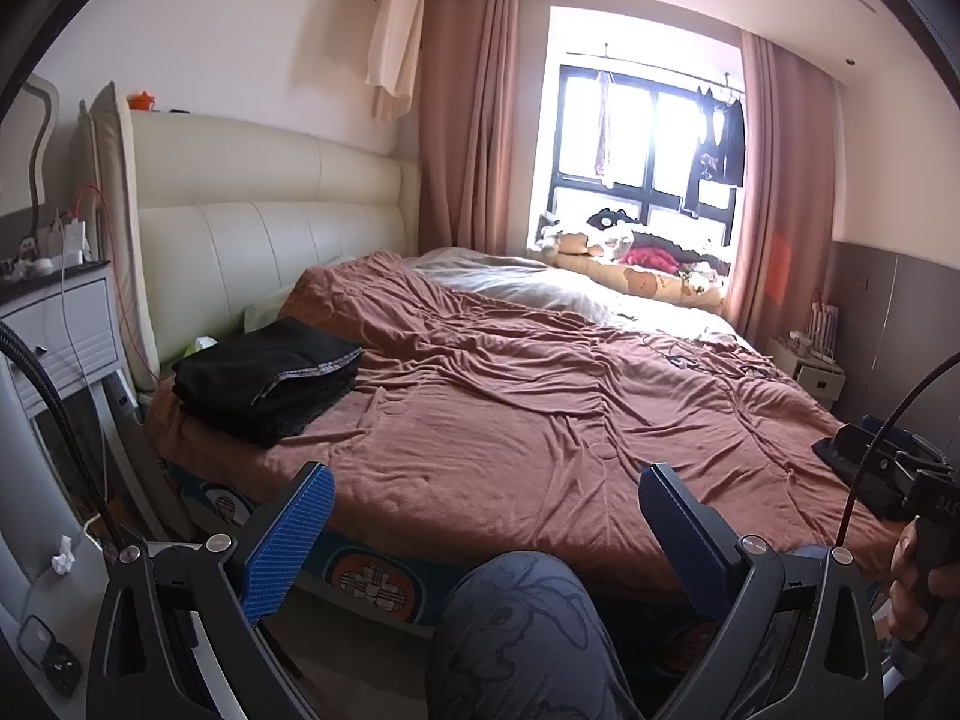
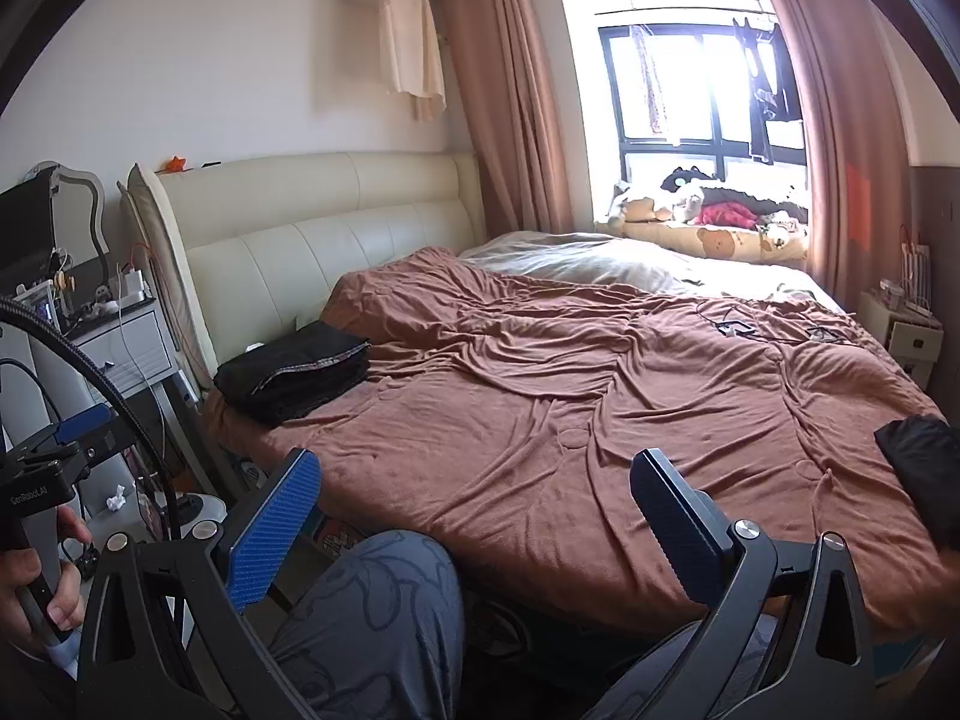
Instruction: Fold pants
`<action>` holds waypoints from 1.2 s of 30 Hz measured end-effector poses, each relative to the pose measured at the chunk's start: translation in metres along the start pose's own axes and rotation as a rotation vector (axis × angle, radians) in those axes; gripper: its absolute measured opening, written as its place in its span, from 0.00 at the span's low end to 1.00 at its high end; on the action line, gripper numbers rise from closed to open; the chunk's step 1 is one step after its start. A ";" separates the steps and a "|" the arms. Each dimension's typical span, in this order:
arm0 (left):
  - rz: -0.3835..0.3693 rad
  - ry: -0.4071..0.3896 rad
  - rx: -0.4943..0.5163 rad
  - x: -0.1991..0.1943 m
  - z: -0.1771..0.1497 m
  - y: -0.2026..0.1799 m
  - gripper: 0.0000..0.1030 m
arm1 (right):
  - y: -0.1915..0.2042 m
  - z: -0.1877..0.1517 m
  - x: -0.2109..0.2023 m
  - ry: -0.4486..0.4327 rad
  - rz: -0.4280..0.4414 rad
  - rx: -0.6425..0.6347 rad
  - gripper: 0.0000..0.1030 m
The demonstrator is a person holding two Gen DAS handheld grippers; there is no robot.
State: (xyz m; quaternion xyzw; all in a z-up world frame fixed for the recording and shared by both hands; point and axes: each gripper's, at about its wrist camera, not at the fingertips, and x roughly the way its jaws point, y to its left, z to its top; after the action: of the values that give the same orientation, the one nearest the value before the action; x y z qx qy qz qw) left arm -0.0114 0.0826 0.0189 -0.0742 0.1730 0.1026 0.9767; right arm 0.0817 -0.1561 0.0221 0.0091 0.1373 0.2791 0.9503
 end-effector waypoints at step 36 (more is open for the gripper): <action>0.066 -0.012 -0.027 -0.003 0.001 0.003 0.99 | -0.003 0.000 0.000 0.007 0.004 0.009 1.00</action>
State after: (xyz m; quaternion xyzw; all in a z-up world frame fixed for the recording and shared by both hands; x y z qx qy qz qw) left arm -0.0144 0.0856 0.0208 -0.0811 0.1679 0.1374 0.9728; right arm 0.0837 -0.1588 0.0220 0.0129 0.1419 0.2806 0.9492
